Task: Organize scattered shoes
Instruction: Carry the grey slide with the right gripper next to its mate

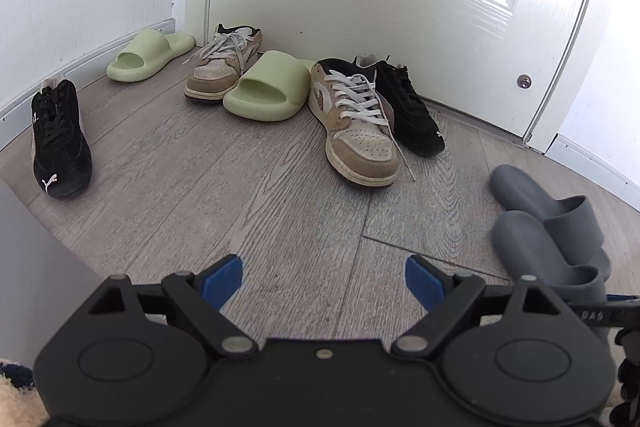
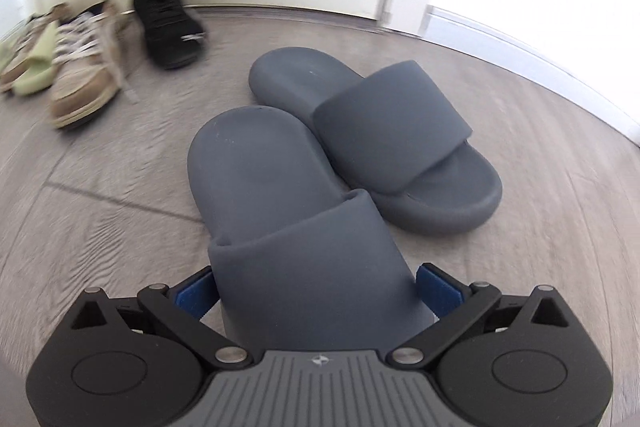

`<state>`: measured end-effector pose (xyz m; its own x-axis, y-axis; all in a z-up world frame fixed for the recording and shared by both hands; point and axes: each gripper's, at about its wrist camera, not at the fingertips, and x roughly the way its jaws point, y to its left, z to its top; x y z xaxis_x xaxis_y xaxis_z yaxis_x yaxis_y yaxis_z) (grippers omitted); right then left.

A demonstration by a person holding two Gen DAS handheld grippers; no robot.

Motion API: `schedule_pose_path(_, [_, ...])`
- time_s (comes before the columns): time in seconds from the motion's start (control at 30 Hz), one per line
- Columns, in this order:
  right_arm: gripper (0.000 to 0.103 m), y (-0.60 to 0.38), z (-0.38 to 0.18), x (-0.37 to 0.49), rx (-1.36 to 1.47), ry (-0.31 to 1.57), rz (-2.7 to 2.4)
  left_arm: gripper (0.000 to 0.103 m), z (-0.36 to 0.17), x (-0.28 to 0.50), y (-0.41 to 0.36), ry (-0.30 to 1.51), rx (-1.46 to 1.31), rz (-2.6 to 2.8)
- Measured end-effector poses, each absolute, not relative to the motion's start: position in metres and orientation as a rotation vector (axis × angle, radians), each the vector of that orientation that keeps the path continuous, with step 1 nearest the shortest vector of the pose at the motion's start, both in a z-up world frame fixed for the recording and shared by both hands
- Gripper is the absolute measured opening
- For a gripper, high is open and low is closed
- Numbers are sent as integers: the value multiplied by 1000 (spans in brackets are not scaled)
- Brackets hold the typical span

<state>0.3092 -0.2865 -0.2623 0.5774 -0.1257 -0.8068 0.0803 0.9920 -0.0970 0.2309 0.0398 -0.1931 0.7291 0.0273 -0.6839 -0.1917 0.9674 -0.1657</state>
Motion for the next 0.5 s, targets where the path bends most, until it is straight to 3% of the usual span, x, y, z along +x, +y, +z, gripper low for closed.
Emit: schedule_pose_path(0.5, [102,-323,-267,384,17,902,-277,89,-197,232,33,772,-190,130])
